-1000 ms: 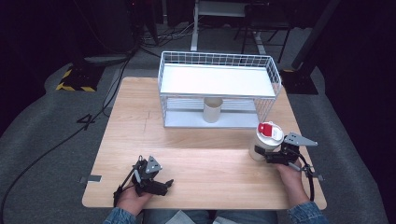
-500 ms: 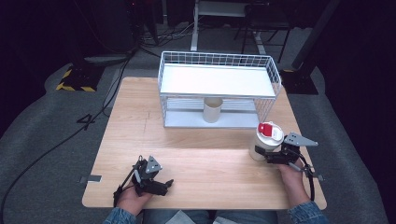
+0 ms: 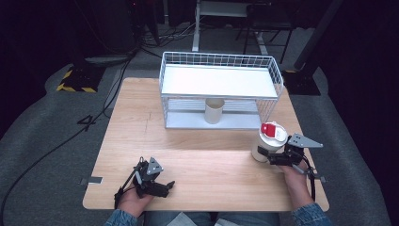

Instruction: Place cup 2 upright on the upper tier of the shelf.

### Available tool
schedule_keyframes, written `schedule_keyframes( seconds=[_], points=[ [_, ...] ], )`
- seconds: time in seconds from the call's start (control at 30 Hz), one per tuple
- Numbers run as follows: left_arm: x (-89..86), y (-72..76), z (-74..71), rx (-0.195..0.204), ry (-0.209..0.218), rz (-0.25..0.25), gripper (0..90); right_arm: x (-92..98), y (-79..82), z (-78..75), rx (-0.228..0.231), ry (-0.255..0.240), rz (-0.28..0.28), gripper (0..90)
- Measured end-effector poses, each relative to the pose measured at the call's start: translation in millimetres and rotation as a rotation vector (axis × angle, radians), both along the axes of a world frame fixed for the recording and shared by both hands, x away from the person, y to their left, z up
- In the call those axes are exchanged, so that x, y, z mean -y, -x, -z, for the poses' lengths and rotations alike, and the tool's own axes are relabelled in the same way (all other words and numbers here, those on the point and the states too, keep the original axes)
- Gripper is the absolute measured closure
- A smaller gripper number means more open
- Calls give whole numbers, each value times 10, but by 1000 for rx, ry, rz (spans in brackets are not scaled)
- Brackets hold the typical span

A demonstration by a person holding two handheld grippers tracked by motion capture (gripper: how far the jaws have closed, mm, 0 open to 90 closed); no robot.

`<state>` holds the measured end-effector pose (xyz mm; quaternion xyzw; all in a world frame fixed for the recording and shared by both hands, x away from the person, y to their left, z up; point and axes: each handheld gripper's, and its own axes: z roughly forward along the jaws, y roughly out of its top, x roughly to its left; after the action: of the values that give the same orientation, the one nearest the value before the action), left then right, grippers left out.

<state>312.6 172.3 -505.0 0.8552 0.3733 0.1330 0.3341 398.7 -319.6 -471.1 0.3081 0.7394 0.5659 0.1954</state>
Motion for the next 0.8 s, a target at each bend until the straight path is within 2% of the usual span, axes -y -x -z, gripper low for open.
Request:
schedule_keyframes(
  seconds=[0.8],
  points=[
    [0,0,0,0,0,0,45,-105,-7,-502,36,13,-3,118]
  ],
)
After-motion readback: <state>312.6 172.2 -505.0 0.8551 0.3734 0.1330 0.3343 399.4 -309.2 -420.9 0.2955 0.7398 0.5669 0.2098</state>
